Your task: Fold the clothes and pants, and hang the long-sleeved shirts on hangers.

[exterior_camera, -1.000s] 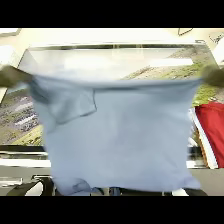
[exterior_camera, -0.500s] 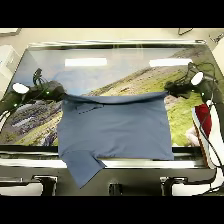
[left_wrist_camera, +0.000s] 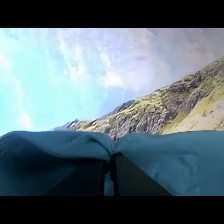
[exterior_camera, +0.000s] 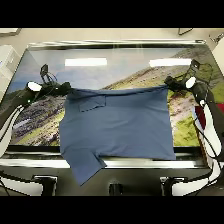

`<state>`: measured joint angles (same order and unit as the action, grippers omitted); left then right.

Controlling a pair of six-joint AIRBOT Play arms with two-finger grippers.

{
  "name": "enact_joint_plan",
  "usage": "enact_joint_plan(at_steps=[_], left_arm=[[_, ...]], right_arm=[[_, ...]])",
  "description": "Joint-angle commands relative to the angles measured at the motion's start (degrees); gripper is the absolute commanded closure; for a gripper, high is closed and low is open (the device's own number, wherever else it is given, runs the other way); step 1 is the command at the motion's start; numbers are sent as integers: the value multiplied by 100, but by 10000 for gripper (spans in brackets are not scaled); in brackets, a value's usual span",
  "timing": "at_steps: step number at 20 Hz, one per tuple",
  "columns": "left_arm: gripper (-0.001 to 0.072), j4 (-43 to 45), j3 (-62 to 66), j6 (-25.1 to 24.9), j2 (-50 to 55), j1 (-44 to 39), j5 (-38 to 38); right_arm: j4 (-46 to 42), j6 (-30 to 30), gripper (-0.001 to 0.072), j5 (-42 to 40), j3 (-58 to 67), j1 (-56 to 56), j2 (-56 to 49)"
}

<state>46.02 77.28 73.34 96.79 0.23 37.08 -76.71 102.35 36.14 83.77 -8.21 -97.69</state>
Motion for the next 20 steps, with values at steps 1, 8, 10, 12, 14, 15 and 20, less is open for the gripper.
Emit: enact_joint_plan(at_steps=[1, 8, 10, 12, 14, 15, 20], left_arm=[[679, 2, 354, -160, 105, -74, -157], [679, 4, 551, 308, 284, 79, 931], [679, 83, 549, 293, 61, 264, 1829], [679, 570, 546, 369, -149, 459, 3108], [679, 966, 472, 732, -153, 551, 4387], [679, 999, 339, 726, -151, 546, 4763], [679, 1078, -111, 728, -142, 492, 5095]], right_arm=[[9, 63, 679, 15, 306, -173, -50], [-9, 59, 679, 1412, 420, -243, -142], [-79, -273, 678, 1980, 435, -343, 101], [-118, -586, 678, 2977, 435, -463, 382], [-166, -715, 678, 4065, 409, -474, 420], [-177, -868, 678, 4424, 334, -474, 385], [-595, -1073, 678, 4940, 20, -476, 153]])
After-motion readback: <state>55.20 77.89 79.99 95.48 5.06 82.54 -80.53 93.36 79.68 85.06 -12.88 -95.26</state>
